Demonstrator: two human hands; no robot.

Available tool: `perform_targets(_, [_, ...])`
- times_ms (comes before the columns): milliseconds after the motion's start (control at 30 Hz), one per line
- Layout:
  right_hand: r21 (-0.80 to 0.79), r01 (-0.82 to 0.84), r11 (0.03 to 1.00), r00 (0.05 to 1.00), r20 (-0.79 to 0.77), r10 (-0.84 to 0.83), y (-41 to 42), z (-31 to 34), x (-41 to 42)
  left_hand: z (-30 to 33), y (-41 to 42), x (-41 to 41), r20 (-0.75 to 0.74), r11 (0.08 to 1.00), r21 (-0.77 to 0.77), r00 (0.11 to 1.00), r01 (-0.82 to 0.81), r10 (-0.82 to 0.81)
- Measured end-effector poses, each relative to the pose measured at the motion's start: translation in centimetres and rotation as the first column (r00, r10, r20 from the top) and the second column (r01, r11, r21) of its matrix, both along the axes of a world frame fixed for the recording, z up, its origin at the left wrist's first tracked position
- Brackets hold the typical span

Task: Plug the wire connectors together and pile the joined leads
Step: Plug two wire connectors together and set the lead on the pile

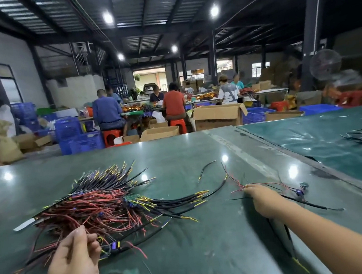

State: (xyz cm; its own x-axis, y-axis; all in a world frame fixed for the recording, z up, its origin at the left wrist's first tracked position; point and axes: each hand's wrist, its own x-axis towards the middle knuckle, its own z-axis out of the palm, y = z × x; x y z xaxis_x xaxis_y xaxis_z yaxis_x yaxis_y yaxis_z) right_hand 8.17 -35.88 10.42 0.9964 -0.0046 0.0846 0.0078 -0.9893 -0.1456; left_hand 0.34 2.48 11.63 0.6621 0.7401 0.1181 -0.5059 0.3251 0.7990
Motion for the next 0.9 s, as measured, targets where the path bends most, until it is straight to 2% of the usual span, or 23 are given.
perform_targets(167, [0.210, 0.080, 0.974, 0.966, 0.226, -0.128, 0.0, 0.1, 0.8, -0.2, 0.2, 0.2, -0.012, 0.999, 0.011, 0.999, 0.050, -0.050])
perform_targets(233, [0.169, 0.029, 0.985, 0.960, 0.270, -0.074, 0.0, 0.1, 1.2, -0.2, 0.2, 0.1, -0.011, 0.998, 0.015, 0.998, 0.062, -0.062])
perform_targets(300, [0.025, -0.046, 0.999, 0.993, 0.109, 0.043, 0.1, -0.2, 1.6, -0.2, 0.2, 0.1, -0.007, 0.998, 0.009, 0.998, 0.060, -0.060])
perform_targets(367, [-0.123, -0.064, 0.990, 0.995, -0.083, 0.054, -0.1, -0.8, 1.8, -0.2, 0.2, 0.1, -0.009, 0.998, 0.001, 0.998, 0.059, -0.059])
perform_targets(433, [-0.165, -0.073, 0.984, 0.985, -0.166, 0.045, -0.7, -1.0, 2.2, -0.1, 0.3, 0.1, -0.012, 0.998, -0.007, 0.998, 0.059, -0.059])
perform_targets(633, [-0.193, -0.105, 0.976, 0.981, -0.182, 0.070, -4.9, -0.3, 1.7, 0.2, 1.1, 0.1, 0.005, 0.999, -0.028, 1.000, 0.027, -0.027])
perform_targets(767, [-0.282, -0.022, 0.959, 0.997, -0.077, 0.000, -5.8, 0.3, 0.7, 0.1, 1.9, 0.4, 0.005, 1.000, -0.008, 1.000, -0.020, 0.020])
perform_targets(833, [-0.197, -0.001, 0.980, 0.998, 0.057, 0.013, -3.3, 1.1, 0.2, -0.1, 2.3, 0.6, -0.014, 0.991, 0.116, 0.998, -0.064, 0.066])
perform_targets(900, [0.072, -0.054, 0.996, 0.981, 0.189, 0.040, 0.8, 1.7, -0.6, -0.6, 2.7, 0.8, -0.073, 0.931, 0.358, 0.992, -0.074, 0.107])
